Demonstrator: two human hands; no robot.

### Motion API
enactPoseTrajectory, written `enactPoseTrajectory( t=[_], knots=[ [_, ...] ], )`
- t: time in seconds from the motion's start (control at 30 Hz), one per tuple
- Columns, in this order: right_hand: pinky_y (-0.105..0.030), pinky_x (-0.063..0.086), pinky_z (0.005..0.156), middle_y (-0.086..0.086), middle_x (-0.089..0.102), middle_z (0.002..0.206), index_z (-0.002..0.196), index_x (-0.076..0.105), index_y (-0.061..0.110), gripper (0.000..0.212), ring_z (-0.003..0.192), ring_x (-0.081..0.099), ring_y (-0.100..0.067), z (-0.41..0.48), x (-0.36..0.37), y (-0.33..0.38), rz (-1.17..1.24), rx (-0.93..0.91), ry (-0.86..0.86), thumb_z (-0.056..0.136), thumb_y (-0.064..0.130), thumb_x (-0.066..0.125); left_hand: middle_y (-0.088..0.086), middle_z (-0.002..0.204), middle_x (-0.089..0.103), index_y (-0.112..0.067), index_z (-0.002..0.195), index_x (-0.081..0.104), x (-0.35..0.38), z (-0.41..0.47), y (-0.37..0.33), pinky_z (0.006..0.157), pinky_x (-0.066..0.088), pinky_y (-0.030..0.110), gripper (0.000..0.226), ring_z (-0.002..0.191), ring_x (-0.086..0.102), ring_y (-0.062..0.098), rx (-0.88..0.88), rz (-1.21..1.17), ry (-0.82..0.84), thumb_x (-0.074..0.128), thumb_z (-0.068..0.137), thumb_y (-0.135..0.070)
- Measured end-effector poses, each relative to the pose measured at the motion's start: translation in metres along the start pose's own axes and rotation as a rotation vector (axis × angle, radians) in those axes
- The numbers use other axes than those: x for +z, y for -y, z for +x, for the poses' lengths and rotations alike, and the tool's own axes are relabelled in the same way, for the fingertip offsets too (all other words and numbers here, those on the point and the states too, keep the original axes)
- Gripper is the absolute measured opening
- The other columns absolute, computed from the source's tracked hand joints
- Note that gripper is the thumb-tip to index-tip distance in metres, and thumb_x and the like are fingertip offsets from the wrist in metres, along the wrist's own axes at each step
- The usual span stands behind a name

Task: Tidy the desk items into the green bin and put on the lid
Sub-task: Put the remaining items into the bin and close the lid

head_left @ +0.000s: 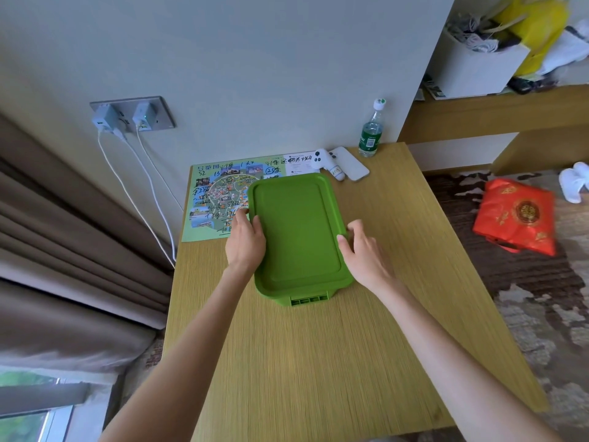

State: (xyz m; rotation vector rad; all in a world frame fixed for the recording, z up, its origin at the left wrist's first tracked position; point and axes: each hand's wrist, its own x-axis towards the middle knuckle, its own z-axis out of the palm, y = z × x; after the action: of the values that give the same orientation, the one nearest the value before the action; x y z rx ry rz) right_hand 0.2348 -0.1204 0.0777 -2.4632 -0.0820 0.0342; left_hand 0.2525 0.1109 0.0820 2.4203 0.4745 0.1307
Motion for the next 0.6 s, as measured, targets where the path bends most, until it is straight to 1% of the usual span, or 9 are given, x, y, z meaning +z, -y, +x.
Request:
enactPoseTrajectory(
  t=[0.07,0.13,0.17,0.23,0.33,0.37,0.47,0.53,0.6],
  knots=[
    [-0.031,0.036,0.052,-0.002,0.052,0.075,0.130,0.039,0.006,0.035,0.055,0.045,-0.014,0.006,0.005,0.004,0.055,-0.015,0.001,0.102,0.026,0.042,0.020,0.129,0.052,-0.002,0.130,0.038,0.002,0.003,-0.001,0.069,0.040,0.039,0.037,0.101,0.058,0.039,0.003,0.010,-0.009,0.029,0.104,-0.028],
    [-0.036,0.045,0.067,-0.010,0.061,0.100,0.142,0.032,0.006,0.044,0.079,0.058,-0.020,0.009,0.010,0.006,0.075,-0.021,0.009,0.103,0.025,0.038,0.020,0.128,0.052,-0.001,0.127,0.038,0.008,0.002,0.001,0.067,0.041,0.040,0.036,0.097,0.059,0.040,0.012,-0.005,-0.017,0.028,0.105,-0.028],
    [-0.036,0.047,0.071,-0.012,0.062,0.111,0.145,0.030,0.007,0.046,0.087,0.060,-0.023,0.008,0.012,0.005,0.071,-0.029,0.002,0.104,0.026,0.036,0.020,0.129,0.052,-0.002,0.127,0.038,0.010,0.000,0.002,0.067,0.041,0.040,0.036,0.099,0.059,0.041,0.014,-0.024,-0.019,0.028,0.105,-0.028],
    [-0.036,0.049,0.070,-0.014,0.063,0.119,0.147,0.028,0.008,0.048,0.091,0.062,-0.025,0.005,0.015,0.002,0.061,-0.052,-0.015,0.104,0.028,0.034,0.020,0.128,0.054,-0.003,0.127,0.038,0.013,-0.001,0.006,0.071,0.041,0.040,0.035,0.102,0.059,0.041,0.013,-0.066,-0.031,0.029,0.105,-0.027],
    [-0.042,0.053,0.087,-0.011,0.052,0.141,0.148,0.029,0.010,0.049,0.118,0.057,-0.028,0.003,0.020,-0.001,0.045,-0.037,-0.052,0.104,0.030,0.034,0.019,0.121,0.059,-0.005,0.127,0.040,0.017,0.001,0.009,0.076,0.044,0.043,0.033,0.102,0.059,0.040,0.013,-0.111,-0.061,0.031,0.104,-0.027],
    [-0.042,0.053,0.087,-0.010,0.051,0.143,0.148,0.031,0.010,0.049,0.120,0.057,-0.028,0.003,0.021,-0.002,0.028,-0.036,-0.072,0.104,0.031,0.034,0.019,0.118,0.061,-0.006,0.127,0.041,0.017,0.002,0.009,0.075,0.045,0.043,0.033,0.100,0.060,0.040,0.011,-0.118,-0.074,0.032,0.104,-0.027],
    [-0.042,0.056,0.080,-0.010,0.052,0.142,0.147,0.033,0.010,0.049,0.115,0.061,-0.029,0.004,0.020,0.000,-0.005,-0.033,-0.099,0.104,0.031,0.035,0.018,0.111,0.064,-0.007,0.126,0.041,0.019,0.002,0.011,0.071,0.044,0.041,0.031,0.094,0.061,0.039,0.007,-0.096,-0.097,0.033,0.103,-0.028],
    [-0.038,0.056,0.069,-0.010,0.058,0.134,0.147,0.034,0.010,0.048,0.102,0.065,-0.027,0.003,0.018,0.003,-0.033,-0.027,-0.105,0.104,0.031,0.035,0.017,0.118,0.062,-0.009,0.126,0.039,0.018,0.003,0.010,0.068,0.040,0.037,0.032,0.094,0.061,0.038,-0.010,-0.064,-0.071,0.031,0.103,-0.029],
    [-0.025,0.042,0.046,-0.009,0.069,0.098,0.141,0.040,0.009,0.045,0.065,0.060,-0.018,0.001,0.016,0.006,-0.038,0.002,-0.089,0.104,0.033,0.036,0.014,0.128,0.056,-0.011,0.128,0.036,0.016,0.008,0.007,0.069,0.039,0.036,0.032,0.095,0.060,0.036,-0.042,-0.044,-0.029,0.029,0.102,-0.030]
  ],
)
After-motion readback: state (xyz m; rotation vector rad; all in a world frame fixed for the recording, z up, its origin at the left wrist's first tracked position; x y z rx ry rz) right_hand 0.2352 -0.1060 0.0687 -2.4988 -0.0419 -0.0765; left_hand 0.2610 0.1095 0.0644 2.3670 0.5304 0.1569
